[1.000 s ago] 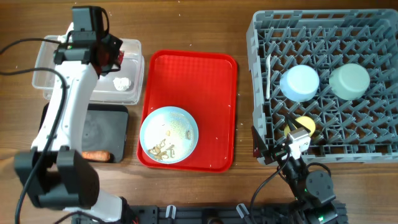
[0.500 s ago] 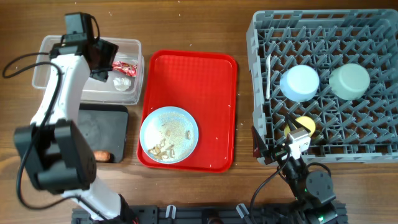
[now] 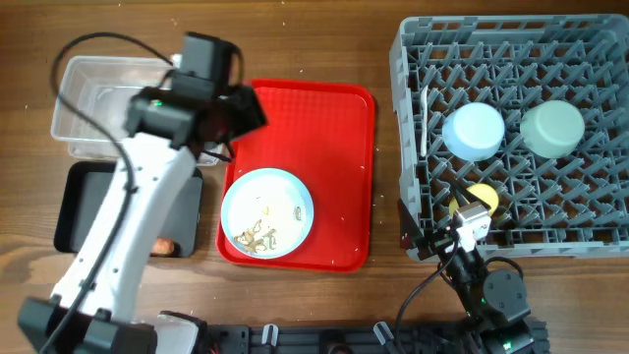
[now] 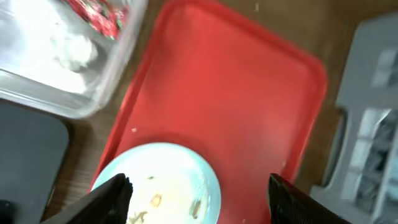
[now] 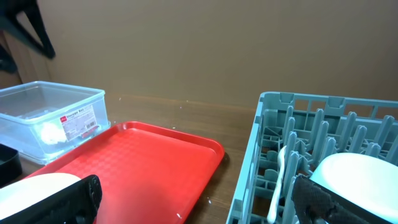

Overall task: Sort waste into correct bins and load items into the dishwasher rack
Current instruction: 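Reach the left gripper to the white plate's rim and grasp it, then lift the white plate and carry it over the black tray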

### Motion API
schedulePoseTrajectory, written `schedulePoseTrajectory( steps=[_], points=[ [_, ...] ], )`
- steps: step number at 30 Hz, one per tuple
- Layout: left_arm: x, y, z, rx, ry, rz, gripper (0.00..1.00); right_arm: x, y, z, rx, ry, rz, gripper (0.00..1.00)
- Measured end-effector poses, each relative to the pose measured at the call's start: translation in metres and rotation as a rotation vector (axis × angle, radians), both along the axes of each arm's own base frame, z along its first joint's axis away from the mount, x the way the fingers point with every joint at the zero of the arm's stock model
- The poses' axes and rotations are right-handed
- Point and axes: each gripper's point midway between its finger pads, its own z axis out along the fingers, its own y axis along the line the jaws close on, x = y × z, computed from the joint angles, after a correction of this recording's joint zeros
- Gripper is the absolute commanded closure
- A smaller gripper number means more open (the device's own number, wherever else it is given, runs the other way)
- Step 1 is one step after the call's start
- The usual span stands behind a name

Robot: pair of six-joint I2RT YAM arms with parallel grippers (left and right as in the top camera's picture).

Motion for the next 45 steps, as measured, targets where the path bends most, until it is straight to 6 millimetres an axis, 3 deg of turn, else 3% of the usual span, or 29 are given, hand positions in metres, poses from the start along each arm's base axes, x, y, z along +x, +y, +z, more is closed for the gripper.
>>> schedulePoseTrajectory(
  steps=[3, 7, 10, 13, 15, 19, 23, 29, 31, 35, 40, 45],
  points=[
    [-0.003, -0.020, -0.022, 0.045, 0.057, -0.071, 0.52, 0.000, 0.000, 0.000, 0.000, 0.000, -0.001, 0.00],
    [-0.020, -0.050, -0.067, 0.121, 0.198, -0.174, 0.66, 0.000, 0.000, 0.000, 0.000, 0.000, 0.000, 0.00],
    [-0.032, -0.073, -0.101, 0.170, 0.283, -0.234, 0.67, 0.000, 0.000, 0.000, 0.000, 0.000, -0.001, 0.00],
    [-0.049, -0.093, -0.148, 0.268, 0.382, -0.257, 0.64, 0.000, 0.000, 0.000, 0.000, 0.000, 0.000, 0.00],
    [-0.054, -0.097, -0.161, 0.312, 0.398, -0.260, 0.64, 0.000, 0.000, 0.000, 0.000, 0.000, 0.000, 0.00],
    [-0.064, -0.110, -0.188, 0.386, 0.415, -0.297, 0.77, 0.000, 0.000, 0.000, 0.000, 0.000, 0.000, 0.00],
    [-0.063, -0.108, -0.197, 0.405, 0.417, -0.290, 0.96, 0.000, 0.000, 0.000, 0.000, 0.000, -0.001, 0.00],
    [-0.054, -0.110, -0.198, 0.413, 0.375, -0.288, 0.96, 0.000, 0.000, 0.000, 0.000, 0.000, -0.001, 0.00],
    [-0.049, -0.110, -0.197, 0.433, 0.354, -0.314, 0.84, 0.000, 0.000, 0.000, 0.000, 0.000, 0.000, 0.00],
    [-0.045, -0.109, -0.197, 0.454, 0.335, -0.342, 0.78, 0.000, 0.000, 0.000, 0.000, 0.000, 0.000, 0.00],
    [-0.041, -0.112, -0.199, 0.450, 0.319, -0.352, 0.96, 0.000, 0.000, 0.000, 0.000, 0.000, 0.000, 0.00],
    [-0.039, -0.114, -0.199, 0.446, 0.308, -0.350, 0.96, 0.000, 0.000, 0.000, 0.000, 0.000, 0.000, 0.00]
  ],
)
